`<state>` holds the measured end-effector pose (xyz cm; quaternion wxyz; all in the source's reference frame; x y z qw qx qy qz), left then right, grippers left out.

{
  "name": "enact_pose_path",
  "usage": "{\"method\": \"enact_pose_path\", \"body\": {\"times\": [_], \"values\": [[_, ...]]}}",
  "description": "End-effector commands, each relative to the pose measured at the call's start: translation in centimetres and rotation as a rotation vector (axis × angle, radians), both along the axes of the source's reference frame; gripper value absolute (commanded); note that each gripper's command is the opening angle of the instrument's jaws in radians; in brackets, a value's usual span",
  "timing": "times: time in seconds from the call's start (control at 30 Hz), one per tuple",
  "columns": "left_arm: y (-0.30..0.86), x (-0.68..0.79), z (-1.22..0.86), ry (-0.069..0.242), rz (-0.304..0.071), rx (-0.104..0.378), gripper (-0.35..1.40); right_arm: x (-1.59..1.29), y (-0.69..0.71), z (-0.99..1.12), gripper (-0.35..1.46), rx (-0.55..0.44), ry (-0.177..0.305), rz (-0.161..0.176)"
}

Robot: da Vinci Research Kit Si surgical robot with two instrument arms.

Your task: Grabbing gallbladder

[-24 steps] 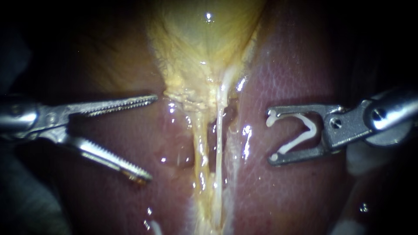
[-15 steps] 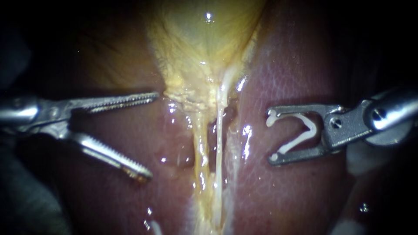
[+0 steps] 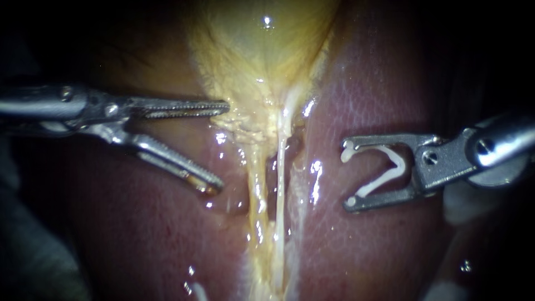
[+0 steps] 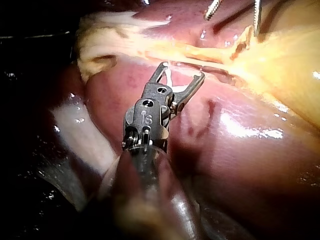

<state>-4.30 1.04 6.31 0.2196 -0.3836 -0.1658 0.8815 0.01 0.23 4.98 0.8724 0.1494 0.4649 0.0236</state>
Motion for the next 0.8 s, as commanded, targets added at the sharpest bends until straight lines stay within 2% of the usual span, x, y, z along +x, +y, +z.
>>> {"method": "enact_pose_path", "body": {"times": [0.03, 0.13, 0.3, 0.4, 0.57, 0.8], "values": [[0.02, -0.02, 0.02, 0.002, 0.001, 0.002, 0.73, 0.0, 0.0, 0.0, 0.5, 0.0, 0.0, 0.0], [0.07, -0.07, 0.09, 0.01, 0.005, 0.004, 0.69, 0.0, 0.0, 0.0, 0.5, 0.0, 0.0, 0.0], [0.13, -0.13, 0.14, 0.023, 0.011, 0.008, 0.52, 0.0, 0.0, 0.0, 0.5, 0.0, 0.0, 0.0], [0.13, -0.12, 0.16, 0.041, -0.004, 0.031, 0.37, 0.0, 0.0, 0.0, 0.5, 0.0, 0.0, 0.0], [0.13, -0.12, 0.16, 0.07, -0.029, 0.044, 0.07, 0.0, 0.0, 0.0, 0.5, 0.0, 0.0, 0.0], [0.16, -0.12, 0.14, 0.085, -0.056, 0.053, -0.16, 0.0, 0.0, 0.0, 0.5, 0.0, 0.0, 0.0]]}}
